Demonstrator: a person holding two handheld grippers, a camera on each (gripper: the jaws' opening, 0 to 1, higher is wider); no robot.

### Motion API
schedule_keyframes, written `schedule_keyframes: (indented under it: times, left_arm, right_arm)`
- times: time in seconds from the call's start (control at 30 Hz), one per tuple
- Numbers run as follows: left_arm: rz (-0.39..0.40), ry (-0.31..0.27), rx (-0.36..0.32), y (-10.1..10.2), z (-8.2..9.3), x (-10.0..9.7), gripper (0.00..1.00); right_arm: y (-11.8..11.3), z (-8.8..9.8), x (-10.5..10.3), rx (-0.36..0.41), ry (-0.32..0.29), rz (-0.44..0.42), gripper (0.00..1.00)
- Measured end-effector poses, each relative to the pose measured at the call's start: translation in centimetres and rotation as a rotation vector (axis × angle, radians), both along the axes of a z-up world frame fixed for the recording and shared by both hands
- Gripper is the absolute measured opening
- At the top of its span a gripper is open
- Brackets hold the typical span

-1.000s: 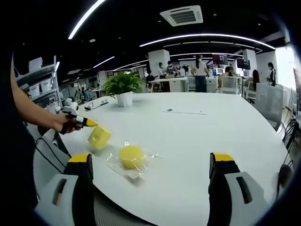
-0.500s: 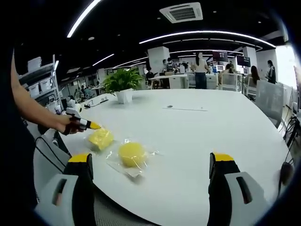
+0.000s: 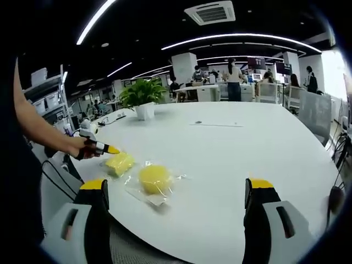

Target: Compare the silicone blocks by pressing each to a similar depth, holding the contact briefly, and releasing to observe deformation and rebound differences across the visible hardness samples.

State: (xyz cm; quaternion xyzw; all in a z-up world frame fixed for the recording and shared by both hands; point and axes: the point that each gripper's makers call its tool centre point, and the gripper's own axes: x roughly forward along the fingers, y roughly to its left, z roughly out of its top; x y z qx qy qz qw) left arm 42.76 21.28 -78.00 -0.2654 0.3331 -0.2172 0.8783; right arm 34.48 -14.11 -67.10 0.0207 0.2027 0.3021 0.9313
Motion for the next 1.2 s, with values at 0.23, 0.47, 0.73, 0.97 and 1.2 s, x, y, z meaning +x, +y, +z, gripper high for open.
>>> schedule_keyframes:
  times: [0.23, 0.47, 0.73, 0.97, 1.2]
  left_arm:
    - [-0.023, -0.018, 0.033, -0.1, -0.1, 0.0, 0.0]
    - [-0.015, -0.03, 0.042, 0.3, -0.4, 0.1, 0.0]
    - [-0.035, -0.028, 0.07, 0.5, -0.5, 0.1, 0.0]
    - [-0.009, -0.027, 0.018, 0.7, -0.2, 0.0, 0.05]
    - [-0.009, -0.039, 0.112, 1.5, -0.5, 0.2, 0.33]
  right_arm:
    - [0.0, 0.1, 0.3, 0.002, 0.003, -0.005, 0.96]
    - [0.2, 0.1, 0.4, 0.005, 0.004, -0.007, 0.96]
    - [0.3, 0.1, 0.4, 0.002, 0.01, -0.002, 0.96]
    - [0.4, 0.0, 0.2, 0.006, 0.016, 0.003, 0.96]
    - [0.2, 0.0, 0.1, 0.012, 0.022, -0.005, 0.96]
